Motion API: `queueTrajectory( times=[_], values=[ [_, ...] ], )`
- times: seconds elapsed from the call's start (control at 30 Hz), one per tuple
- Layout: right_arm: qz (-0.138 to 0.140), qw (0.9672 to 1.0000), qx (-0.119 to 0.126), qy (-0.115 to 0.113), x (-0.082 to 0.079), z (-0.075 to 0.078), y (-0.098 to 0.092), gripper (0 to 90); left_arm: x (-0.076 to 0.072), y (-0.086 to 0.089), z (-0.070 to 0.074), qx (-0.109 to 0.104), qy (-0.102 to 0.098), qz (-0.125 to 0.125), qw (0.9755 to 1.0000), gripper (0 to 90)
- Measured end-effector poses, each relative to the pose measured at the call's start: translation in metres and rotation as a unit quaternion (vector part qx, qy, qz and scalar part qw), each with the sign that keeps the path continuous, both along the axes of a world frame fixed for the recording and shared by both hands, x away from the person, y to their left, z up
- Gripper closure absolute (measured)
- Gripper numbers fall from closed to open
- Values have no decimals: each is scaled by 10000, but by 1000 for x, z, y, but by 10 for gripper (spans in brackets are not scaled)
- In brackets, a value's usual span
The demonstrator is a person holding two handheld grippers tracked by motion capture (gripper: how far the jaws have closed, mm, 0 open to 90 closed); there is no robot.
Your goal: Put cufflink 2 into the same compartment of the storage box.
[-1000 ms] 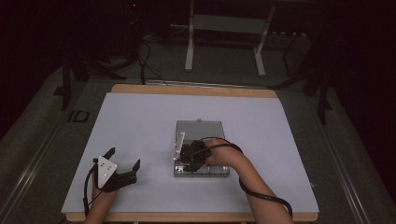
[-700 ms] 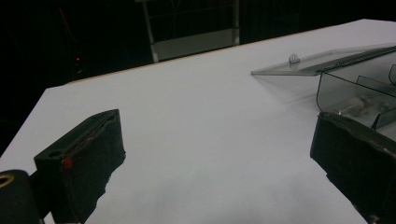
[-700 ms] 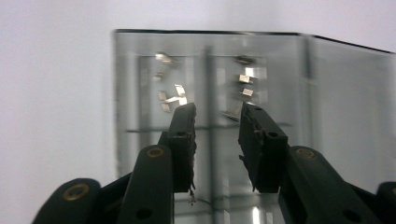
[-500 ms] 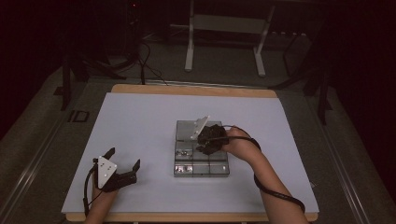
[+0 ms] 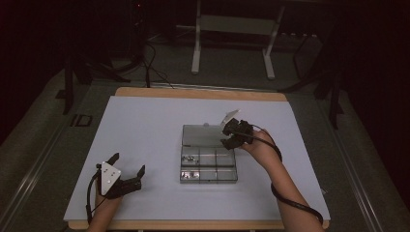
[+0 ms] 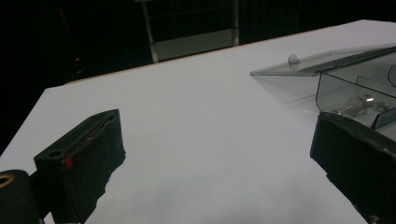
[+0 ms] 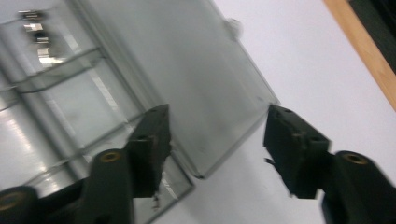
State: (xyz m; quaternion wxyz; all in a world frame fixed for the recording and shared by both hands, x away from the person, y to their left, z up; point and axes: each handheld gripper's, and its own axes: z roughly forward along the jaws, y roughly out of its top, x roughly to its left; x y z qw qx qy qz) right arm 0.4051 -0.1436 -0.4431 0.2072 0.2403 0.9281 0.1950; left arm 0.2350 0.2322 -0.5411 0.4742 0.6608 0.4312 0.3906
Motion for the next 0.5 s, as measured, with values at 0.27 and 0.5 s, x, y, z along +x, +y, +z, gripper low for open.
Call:
queueTrajectory(
  times=[0.27,0.5],
  values=[
    [-781,9965,207,-205,12,-14,-36,180,0,0,0,-5,-2,2,10000,38],
    [-1043,9932,347,-384,13,-28,-57,143,0,0,0,-5,3,4,10000,38]
  ],
)
